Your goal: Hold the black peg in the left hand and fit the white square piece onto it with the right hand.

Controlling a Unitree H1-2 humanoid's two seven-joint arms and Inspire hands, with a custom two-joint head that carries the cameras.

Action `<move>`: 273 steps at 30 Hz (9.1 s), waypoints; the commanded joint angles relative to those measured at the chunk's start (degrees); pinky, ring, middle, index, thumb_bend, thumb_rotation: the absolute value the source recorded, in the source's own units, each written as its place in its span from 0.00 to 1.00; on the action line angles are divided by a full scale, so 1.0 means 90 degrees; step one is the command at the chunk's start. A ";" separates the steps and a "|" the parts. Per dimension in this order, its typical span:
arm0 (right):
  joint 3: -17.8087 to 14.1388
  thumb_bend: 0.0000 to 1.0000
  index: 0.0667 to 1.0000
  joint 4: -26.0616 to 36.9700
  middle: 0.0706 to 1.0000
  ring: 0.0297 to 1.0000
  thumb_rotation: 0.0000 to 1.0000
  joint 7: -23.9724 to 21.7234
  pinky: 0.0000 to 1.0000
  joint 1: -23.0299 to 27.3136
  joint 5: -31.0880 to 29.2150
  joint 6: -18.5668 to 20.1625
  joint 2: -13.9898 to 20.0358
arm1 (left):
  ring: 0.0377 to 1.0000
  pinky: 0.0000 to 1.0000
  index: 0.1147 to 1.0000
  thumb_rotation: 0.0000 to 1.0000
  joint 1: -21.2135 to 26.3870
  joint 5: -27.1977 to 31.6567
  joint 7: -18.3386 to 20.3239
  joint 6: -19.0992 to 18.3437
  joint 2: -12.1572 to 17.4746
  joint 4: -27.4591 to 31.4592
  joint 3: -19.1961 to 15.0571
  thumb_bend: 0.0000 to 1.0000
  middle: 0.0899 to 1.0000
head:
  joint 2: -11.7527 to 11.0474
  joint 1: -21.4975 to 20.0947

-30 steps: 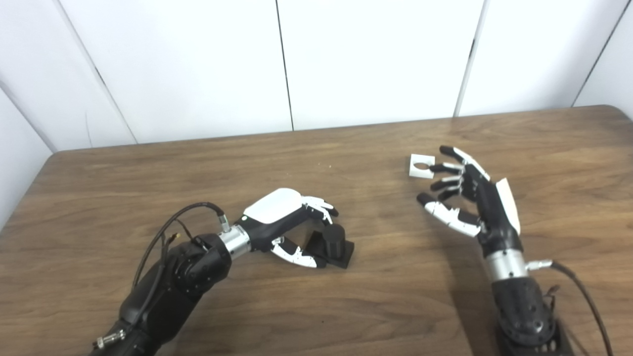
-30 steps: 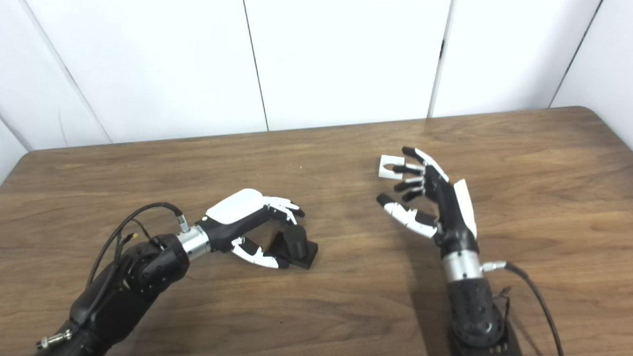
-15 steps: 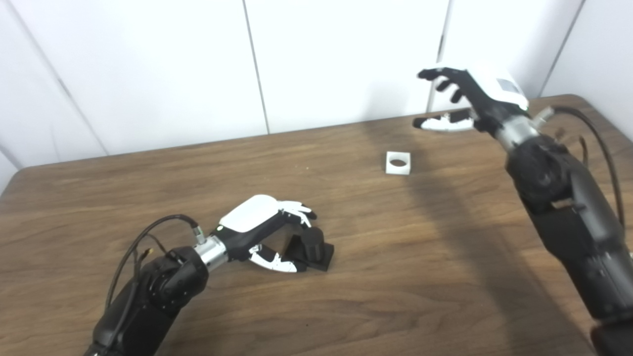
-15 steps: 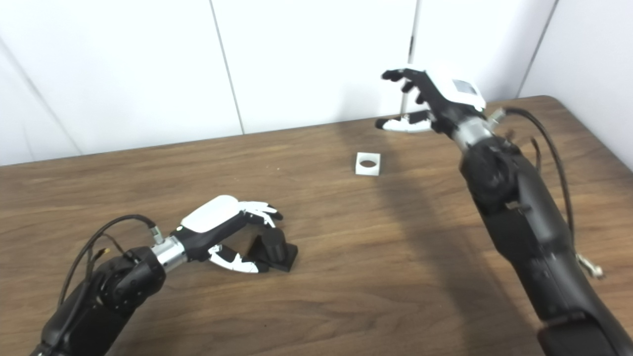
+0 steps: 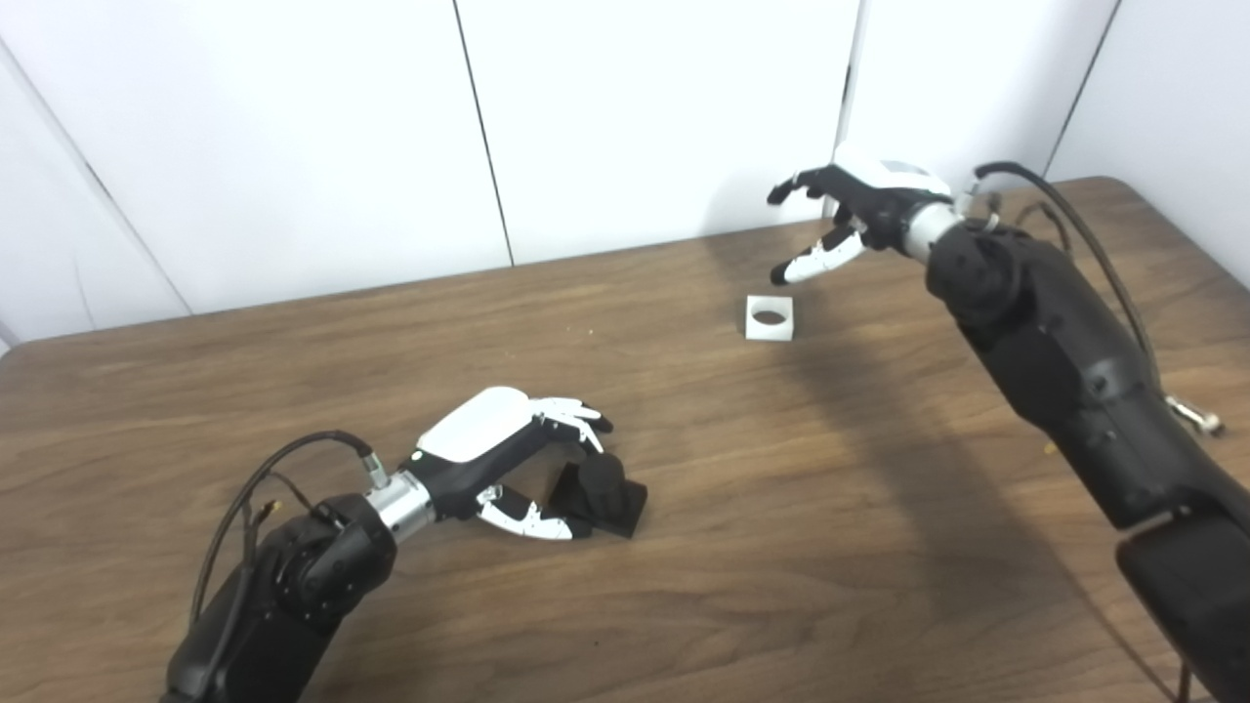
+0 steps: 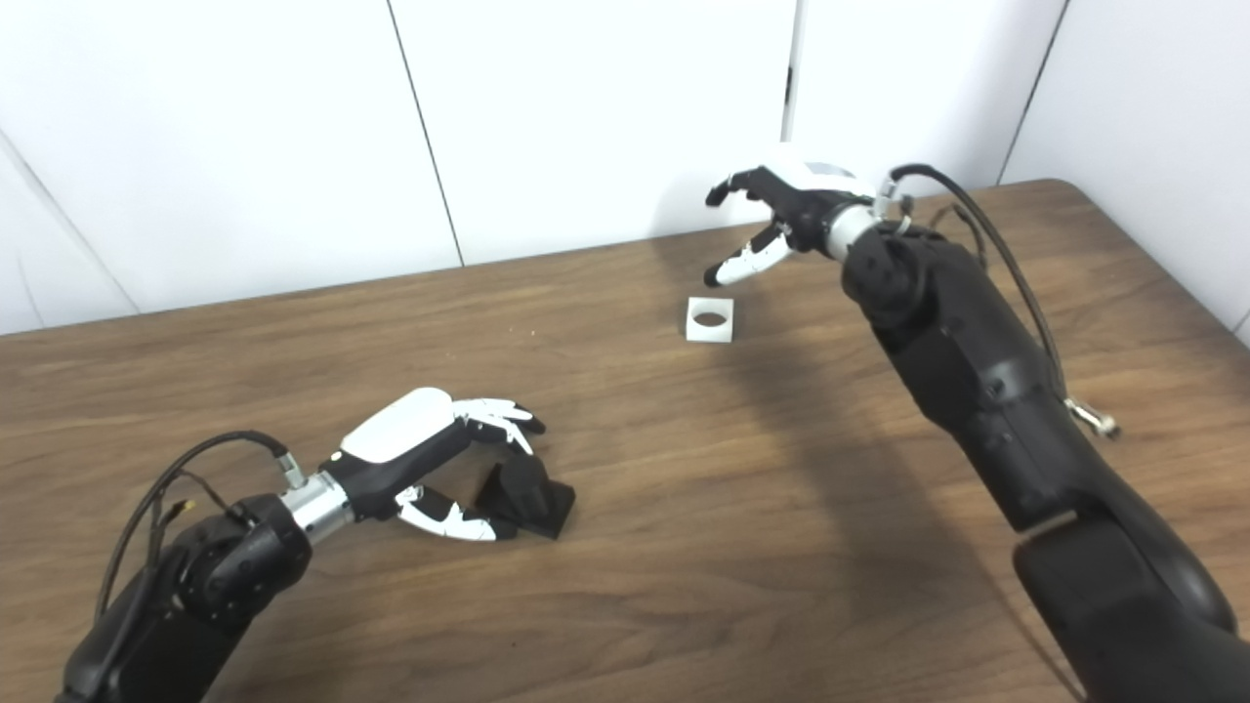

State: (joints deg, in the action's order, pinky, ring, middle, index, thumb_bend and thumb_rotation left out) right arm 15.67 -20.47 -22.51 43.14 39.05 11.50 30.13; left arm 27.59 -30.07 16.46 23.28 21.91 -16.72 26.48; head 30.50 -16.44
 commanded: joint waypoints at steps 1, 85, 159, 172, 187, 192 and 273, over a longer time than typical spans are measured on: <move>0.0105 0.69 0.77 -0.0227 0.92 0.92 0.36 0.0002 0.77 0.0530 0.0103 -0.0096 0.0196 | 0.88 0.84 0.51 0.20 -0.0055 -0.0198 0.0226 -0.0143 0.0168 -0.0186 0.0051 0.75 0.83 | -0.0007 0.0017; 0.1112 0.66 0.58 -0.2363 0.83 0.87 0.29 0.1111 0.83 0.0424 0.0089 -0.0767 -0.0466 | 0.89 0.86 0.51 0.25 -0.0262 -0.0281 0.0267 -0.0487 0.0164 0.0087 0.0031 0.74 0.83 | 0.0290 0.0450; 0.0506 0.51 0.45 0.1272 0.75 0.82 0.14 0.0329 0.82 -0.0450 -0.0480 -0.1432 0.0003 | 0.89 0.85 0.51 0.24 -0.0230 -0.0263 0.0310 -0.0559 0.0186 0.0147 0.0043 0.75 0.83 | 0.0543 0.0729; 0.0416 0.51 0.45 0.2445 0.77 0.82 0.14 -0.0402 0.76 -0.0663 -0.0907 -0.1433 -0.0035 | 0.89 0.83 0.51 0.26 -0.0170 -0.0327 0.0312 -0.0662 0.0092 0.0148 0.0109 0.74 0.83 | 0.0744 0.1418; 0.0438 0.51 0.44 0.3046 0.75 0.80 0.14 -0.0633 0.72 -0.0769 -0.1296 -0.1938 -0.0178 | 0.89 0.84 0.51 0.28 -0.0107 -0.0456 0.0368 -0.0886 -0.0044 0.0187 0.0154 0.75 0.83 | 0.0860 0.2081; 0.0488 0.51 0.44 0.3201 0.75 0.80 0.14 -0.0819 0.74 -0.0783 -0.1351 -0.1919 -0.0219 | 0.89 0.84 0.51 0.27 -0.0059 -0.0471 0.0348 -0.0900 -0.0096 0.0130 0.0180 0.75 0.83 | 0.0882 0.2245; 0.0912 0.83 0.76 0.2504 0.85 0.84 0.49 -0.1464 0.79 -0.0792 -0.0984 -0.1969 -0.0811 | 0.88 0.82 0.50 0.27 -0.0027 -0.0479 0.0233 -0.0981 -0.0266 0.0064 0.0217 0.75 0.81 | 0.0978 0.2481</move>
State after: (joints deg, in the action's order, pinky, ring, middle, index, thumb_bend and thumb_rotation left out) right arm 24.14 1.10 -35.20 33.30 30.32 -7.08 22.78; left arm 27.75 -32.96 15.93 16.19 19.48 -14.86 27.22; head 39.29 5.89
